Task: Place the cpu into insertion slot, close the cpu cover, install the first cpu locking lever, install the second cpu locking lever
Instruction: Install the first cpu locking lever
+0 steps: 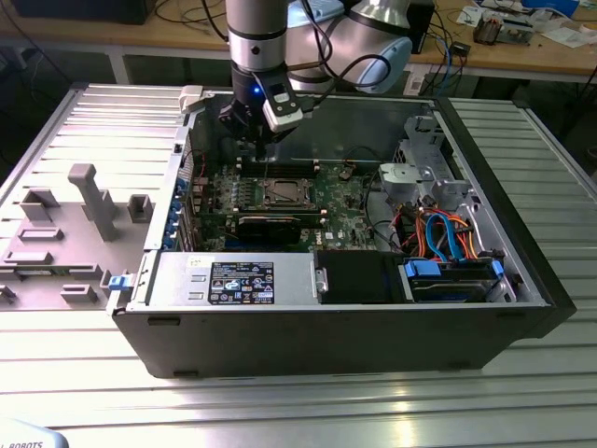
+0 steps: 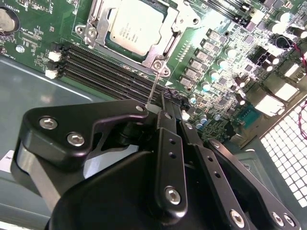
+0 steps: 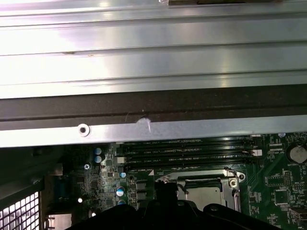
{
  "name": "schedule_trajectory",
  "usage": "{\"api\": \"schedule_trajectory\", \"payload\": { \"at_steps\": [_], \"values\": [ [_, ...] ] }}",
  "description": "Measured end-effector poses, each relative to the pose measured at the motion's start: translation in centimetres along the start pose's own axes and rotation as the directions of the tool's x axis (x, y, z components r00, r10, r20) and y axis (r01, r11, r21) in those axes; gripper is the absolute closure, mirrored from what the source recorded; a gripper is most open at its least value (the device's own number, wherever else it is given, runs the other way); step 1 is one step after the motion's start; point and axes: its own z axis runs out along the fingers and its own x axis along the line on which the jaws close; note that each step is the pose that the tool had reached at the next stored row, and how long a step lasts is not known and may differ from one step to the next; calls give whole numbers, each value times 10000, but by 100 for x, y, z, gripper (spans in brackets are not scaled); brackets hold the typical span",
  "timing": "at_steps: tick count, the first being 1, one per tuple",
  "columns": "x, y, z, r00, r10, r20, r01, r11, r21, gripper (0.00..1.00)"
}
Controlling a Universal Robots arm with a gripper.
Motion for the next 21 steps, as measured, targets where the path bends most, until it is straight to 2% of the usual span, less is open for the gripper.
{"api": "schedule_trajectory", "payload": {
  "at_steps": [21],
  "values": [
    [-39, -2, 4, 10000, -2, 2, 2, 10000, -6, 89]
  ]
}}
